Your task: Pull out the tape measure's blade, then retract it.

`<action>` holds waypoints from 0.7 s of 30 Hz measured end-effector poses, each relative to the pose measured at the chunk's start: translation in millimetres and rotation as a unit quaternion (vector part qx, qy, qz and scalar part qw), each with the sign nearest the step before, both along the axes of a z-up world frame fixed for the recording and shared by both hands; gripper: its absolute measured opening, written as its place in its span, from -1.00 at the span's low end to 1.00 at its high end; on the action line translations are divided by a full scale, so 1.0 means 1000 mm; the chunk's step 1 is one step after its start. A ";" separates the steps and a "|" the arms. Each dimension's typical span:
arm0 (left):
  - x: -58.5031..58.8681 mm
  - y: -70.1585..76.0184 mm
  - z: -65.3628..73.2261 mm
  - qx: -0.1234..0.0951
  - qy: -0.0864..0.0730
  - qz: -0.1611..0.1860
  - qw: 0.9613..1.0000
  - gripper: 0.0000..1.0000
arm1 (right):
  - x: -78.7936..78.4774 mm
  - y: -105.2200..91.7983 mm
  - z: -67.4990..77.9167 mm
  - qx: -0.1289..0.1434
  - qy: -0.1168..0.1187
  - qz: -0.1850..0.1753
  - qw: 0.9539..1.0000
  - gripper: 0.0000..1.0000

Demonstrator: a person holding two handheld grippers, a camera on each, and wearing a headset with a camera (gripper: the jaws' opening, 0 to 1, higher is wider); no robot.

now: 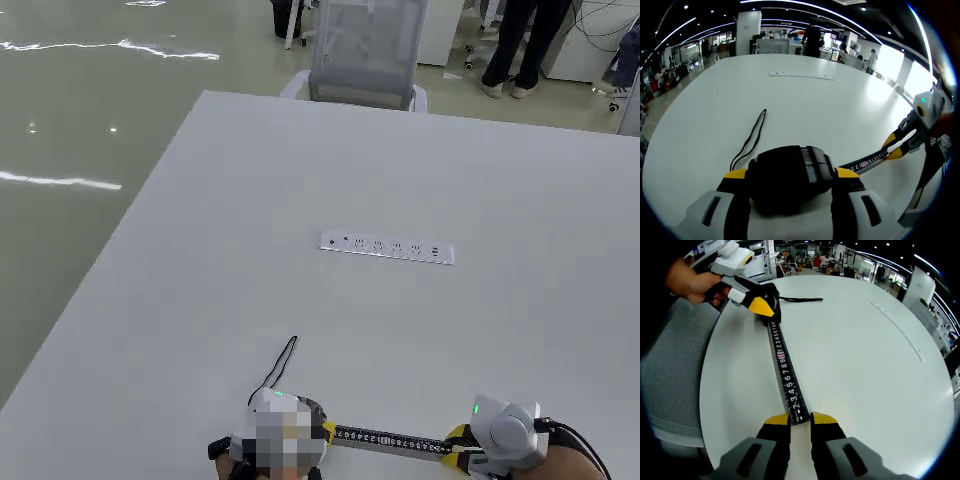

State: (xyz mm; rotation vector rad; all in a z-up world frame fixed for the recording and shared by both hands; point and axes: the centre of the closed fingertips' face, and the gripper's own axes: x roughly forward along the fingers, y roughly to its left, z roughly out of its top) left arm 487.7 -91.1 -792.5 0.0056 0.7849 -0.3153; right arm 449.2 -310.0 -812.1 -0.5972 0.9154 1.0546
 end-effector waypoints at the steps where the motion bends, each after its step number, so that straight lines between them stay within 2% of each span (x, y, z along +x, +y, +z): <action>1: 0.000 0.000 0.000 0.000 0.000 0.000 1.000 0.25 | 0.001 0.000 -0.002 0.000 0.000 0.000 1.000 -0.73; 21: 0.000 0.000 0.000 -0.002 -0.001 -0.001 1.000 0.25 | 0.002 0.009 -0.002 0.003 0.003 0.005 1.000 -0.73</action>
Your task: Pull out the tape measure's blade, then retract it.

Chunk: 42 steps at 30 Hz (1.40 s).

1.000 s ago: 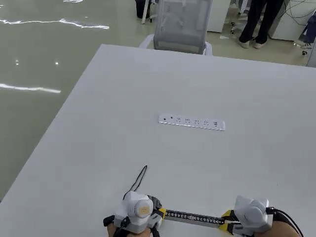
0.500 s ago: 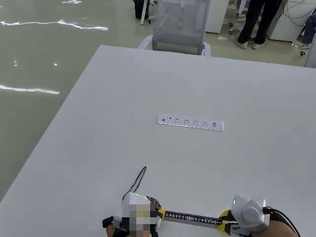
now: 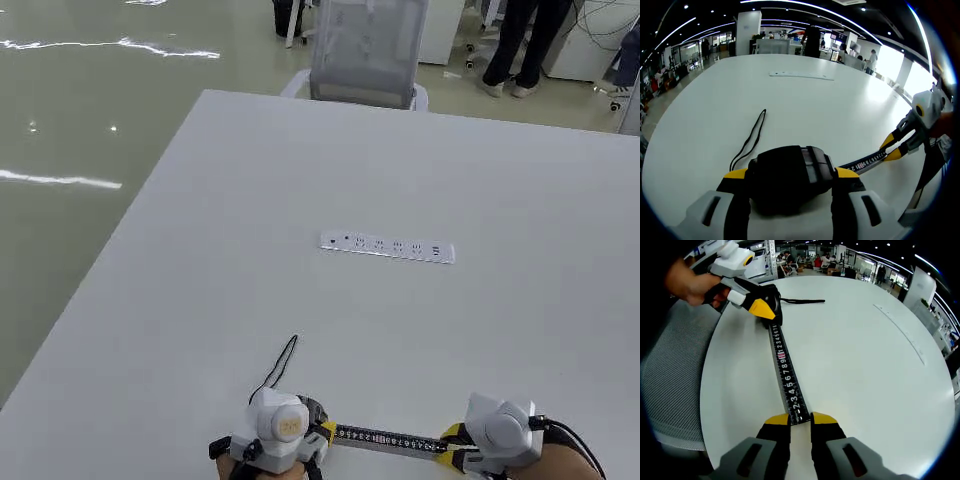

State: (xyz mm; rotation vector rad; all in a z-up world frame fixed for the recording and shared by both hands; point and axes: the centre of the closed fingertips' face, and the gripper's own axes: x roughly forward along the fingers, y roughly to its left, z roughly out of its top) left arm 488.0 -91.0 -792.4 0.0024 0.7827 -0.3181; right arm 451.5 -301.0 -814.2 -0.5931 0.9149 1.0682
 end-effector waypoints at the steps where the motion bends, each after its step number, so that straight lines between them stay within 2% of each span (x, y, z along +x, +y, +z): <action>1: 0.000 0.000 0.000 0.000 0.000 0.000 1.000 0.25 | 0.000 0.000 0.000 0.000 0.001 0.000 1.000 -0.73; 42: 0.000 0.000 0.001 -0.004 -0.003 0.000 1.000 0.26 | 0.001 0.021 0.003 0.011 0.002 0.004 1.000 -0.72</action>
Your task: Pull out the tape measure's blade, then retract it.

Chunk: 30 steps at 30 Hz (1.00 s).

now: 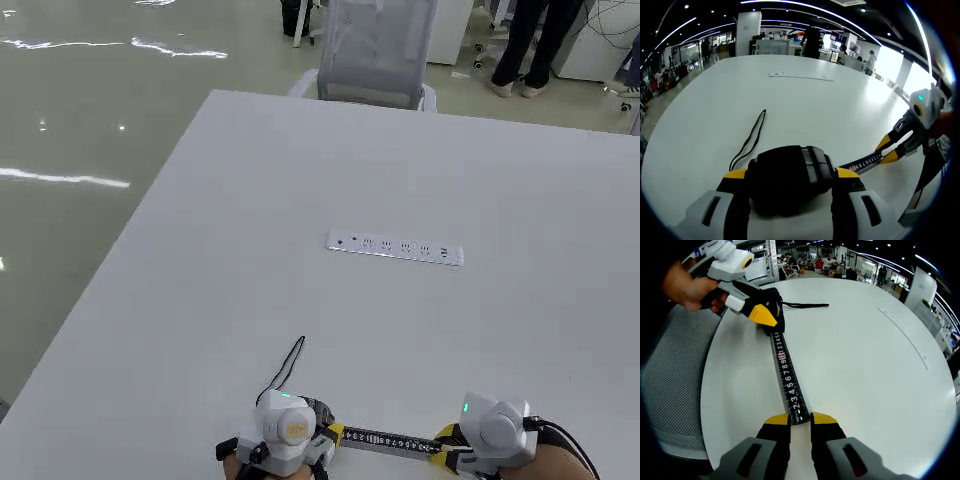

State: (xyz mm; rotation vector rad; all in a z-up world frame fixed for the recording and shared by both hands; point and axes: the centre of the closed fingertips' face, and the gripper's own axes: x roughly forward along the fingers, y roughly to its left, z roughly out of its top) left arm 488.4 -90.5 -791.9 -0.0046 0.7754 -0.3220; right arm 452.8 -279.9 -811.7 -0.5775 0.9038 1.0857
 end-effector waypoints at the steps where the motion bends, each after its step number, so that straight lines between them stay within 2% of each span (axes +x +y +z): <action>1: 0.000 0.000 0.000 0.000 0.000 0.000 1.000 0.26 | 0.000 0.000 0.000 0.000 0.000 0.001 1.000 -0.72; 30: 0.000 0.000 -0.001 -0.002 0.003 -0.003 1.000 0.26 | 0.003 0.012 -0.002 -0.003 0.001 0.005 1.000 -0.72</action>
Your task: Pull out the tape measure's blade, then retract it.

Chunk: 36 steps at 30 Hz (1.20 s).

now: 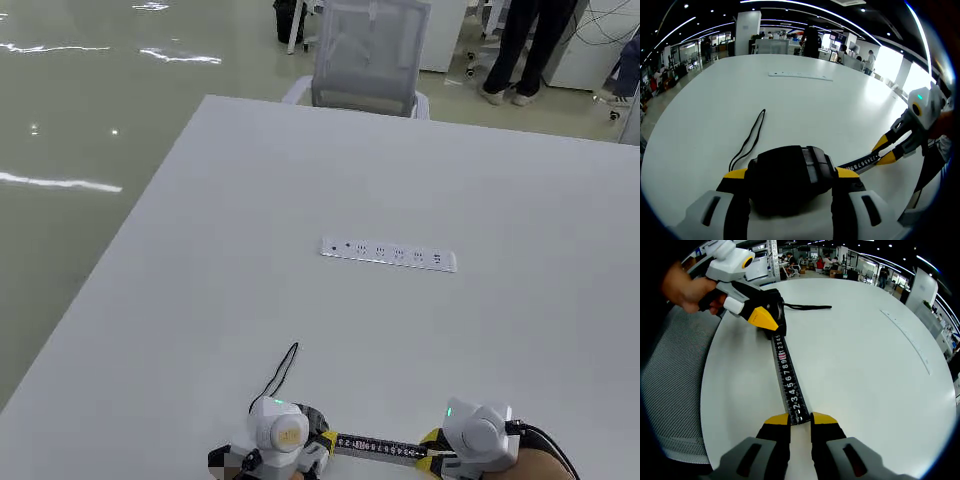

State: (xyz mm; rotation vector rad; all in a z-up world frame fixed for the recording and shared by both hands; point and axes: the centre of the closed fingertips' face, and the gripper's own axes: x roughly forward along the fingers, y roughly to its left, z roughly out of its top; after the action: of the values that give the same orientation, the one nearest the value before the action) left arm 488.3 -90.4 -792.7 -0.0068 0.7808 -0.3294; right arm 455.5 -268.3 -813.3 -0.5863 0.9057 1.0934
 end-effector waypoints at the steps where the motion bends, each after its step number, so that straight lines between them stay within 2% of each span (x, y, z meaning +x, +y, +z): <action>1: 0.000 0.000 0.000 0.000 0.000 0.000 1.000 0.26 | 0.000 0.001 0.000 0.001 0.001 -0.001 1.000 -0.72; 9: 0.000 0.000 0.000 0.000 0.000 -0.001 1.000 0.26 | 0.002 0.004 -0.003 0.003 -0.001 -0.001 1.000 -0.72; 36: 0.000 -0.001 0.001 -0.001 -0.004 -0.001 1.000 0.26 | 0.003 0.018 -0.001 0.008 0.000 0.008 1.000 -0.72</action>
State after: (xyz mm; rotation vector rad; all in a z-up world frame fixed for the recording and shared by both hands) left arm 488.0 -91.1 -791.5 -0.0066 0.7734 -0.3309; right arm 458.7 -250.0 -813.8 -0.5821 0.8919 1.1143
